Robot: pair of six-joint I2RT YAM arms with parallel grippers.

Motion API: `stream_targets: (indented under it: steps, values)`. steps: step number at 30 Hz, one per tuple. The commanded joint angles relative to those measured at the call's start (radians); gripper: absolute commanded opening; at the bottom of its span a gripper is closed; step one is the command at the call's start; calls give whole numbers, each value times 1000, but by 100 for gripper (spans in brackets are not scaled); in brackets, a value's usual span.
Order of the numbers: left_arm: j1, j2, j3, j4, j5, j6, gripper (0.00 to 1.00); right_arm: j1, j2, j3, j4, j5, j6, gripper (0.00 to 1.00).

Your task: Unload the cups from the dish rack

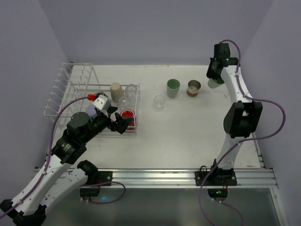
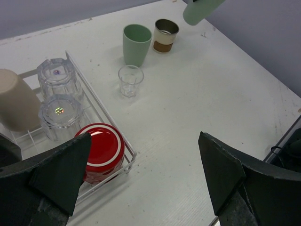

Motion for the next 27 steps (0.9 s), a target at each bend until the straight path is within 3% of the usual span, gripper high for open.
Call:
stream_targets:
  steps: [1, 13, 16, 21, 27]
  values:
    - [-6, -7, 2, -5, -32, 22, 100, -5, 70, 63, -87, -73, -37, 0]
    - [-8, -3, 2, -7, -55, 27, 100, -21, 205, 113, -106, -93, -47, 6]
    - [-6, 3, 2, -7, -59, 27, 100, -21, 219, 122, -106, -90, -49, 12]
    - [-6, 11, 2, -7, -69, 28, 100, -22, 191, 99, -77, -103, -38, 36]
    - [9, 16, 0, -7, -75, 27, 100, -19, 70, 67, -31, -117, -27, 45]
